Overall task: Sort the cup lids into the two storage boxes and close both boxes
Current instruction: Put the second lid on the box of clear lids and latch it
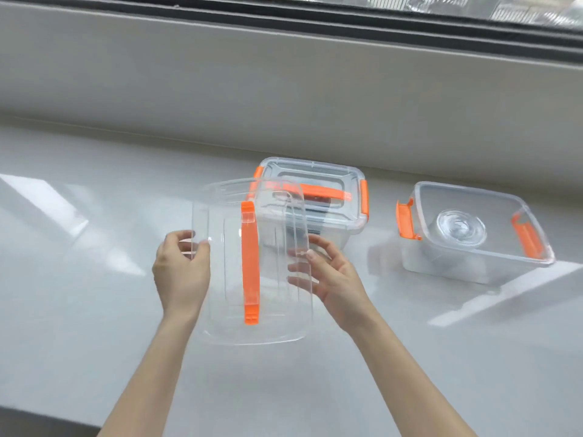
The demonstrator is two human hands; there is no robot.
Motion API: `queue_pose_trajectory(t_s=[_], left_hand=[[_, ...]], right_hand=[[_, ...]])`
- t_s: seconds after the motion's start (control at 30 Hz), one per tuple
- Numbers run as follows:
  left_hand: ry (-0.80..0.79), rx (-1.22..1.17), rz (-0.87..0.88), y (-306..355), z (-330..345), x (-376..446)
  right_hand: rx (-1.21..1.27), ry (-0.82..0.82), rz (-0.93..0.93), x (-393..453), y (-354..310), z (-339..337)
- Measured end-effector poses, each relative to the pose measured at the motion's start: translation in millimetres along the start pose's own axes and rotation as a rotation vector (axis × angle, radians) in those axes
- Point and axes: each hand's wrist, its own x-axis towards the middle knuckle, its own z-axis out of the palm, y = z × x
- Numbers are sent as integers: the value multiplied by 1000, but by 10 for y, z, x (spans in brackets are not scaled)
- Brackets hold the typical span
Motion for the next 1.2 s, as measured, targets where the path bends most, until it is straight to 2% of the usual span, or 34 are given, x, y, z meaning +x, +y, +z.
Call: queue_pose_trajectory(t_s=[0.13, 0.37, 0.5, 0.63, 0.73, 0.83, 0.97, 1.2], left_hand=[[-69, -112, 47, 447, 295, -183], [-405, -234, 88, 1156, 1104, -687], [-677, -443, -70, 1708, 1404, -1016], [-926, -711, -335, 2063, 1635, -1144], [-940, -935, -432, 2158, 1747, -1138], [-894, -1007, -306, 2181, 1844, -1128], [-803, -752, -181, 2162, 2078, -1182], [-704, -217, 19, 1809, 2491, -1275]], right_hand=[[-32, -19, -73, -124, -450, -349], [-93, -9, -194, -424, -1146, -1054], [-241, -4, -298, -653, -1516, -1424], [-461, 1, -373, -836, -1928, -1688], [-652, 24, -397, -910, -2153, -1875], [-941, 114, -407, -870, -2191, -2057], [-1253, 162, -371, -673, -2036, -2271], [-1438, 142, -231, -380, -1682, -2572]])
